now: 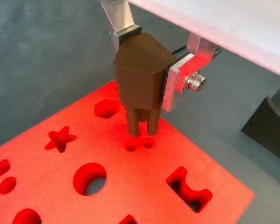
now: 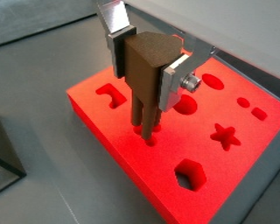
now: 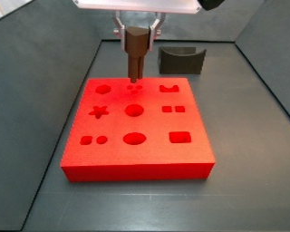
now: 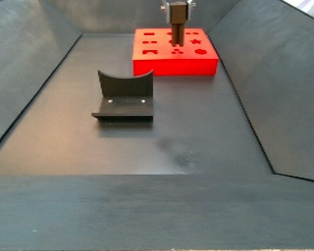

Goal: Pick up the 3 prong object. Move up. Move to above the board. Insert the 3 prong object.
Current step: Insert the 3 prong object.

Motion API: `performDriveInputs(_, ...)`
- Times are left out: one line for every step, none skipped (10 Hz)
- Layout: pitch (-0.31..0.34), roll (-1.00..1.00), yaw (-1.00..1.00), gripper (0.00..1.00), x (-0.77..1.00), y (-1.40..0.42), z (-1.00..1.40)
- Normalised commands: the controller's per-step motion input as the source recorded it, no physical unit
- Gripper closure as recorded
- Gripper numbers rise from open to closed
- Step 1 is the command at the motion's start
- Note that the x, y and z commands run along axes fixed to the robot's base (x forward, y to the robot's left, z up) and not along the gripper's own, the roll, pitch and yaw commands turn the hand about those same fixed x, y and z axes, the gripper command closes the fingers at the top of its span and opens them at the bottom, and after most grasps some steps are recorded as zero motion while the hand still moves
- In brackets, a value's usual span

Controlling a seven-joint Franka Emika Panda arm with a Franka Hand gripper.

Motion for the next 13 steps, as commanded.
performDriveInputs(0.0,0.0,0.0,1.0,-0.12,0.0,-0.08)
performDriveInputs(-0.006,0.0,0.0,1.0,-0.09,0.0,-0.13)
performDriveInputs(-0.031,0.0,0.0,1.0,-0.05,0.0,-0.23)
performDriveInputs(-0.049,0.0,0.03,1.0,0.0,0.0,-0.32)
performDriveInputs(-0.073,0.0,0.05,1.0,0.0,-0.07,-0.42)
performDriveInputs(-0.081,-0.06,0.09,1.0,0.06,-0.13,-0.44)
performDriveInputs(-0.094,-0.08,0.1,1.0,0.19,-0.07,-0.33)
performDriveInputs(-0.149,-0.1,0.1,1.0,0.2,0.0,-0.14)
performDriveInputs(-0.104,-0.01,0.15,1.0,0.0,0.0,-0.18)
performDriveInputs(-0.106,0.0,0.19,1.0,-0.05,0.0,-0.28)
performDriveInputs(-0.106,0.01,0.32,1.0,-0.16,0.0,-0.39)
performDriveInputs(-0.121,0.0,0.54,1.0,-0.12,0.0,-0.46)
performDriveInputs(-0.124,0.0,0.59,1.0,-0.07,-0.01,-0.51)
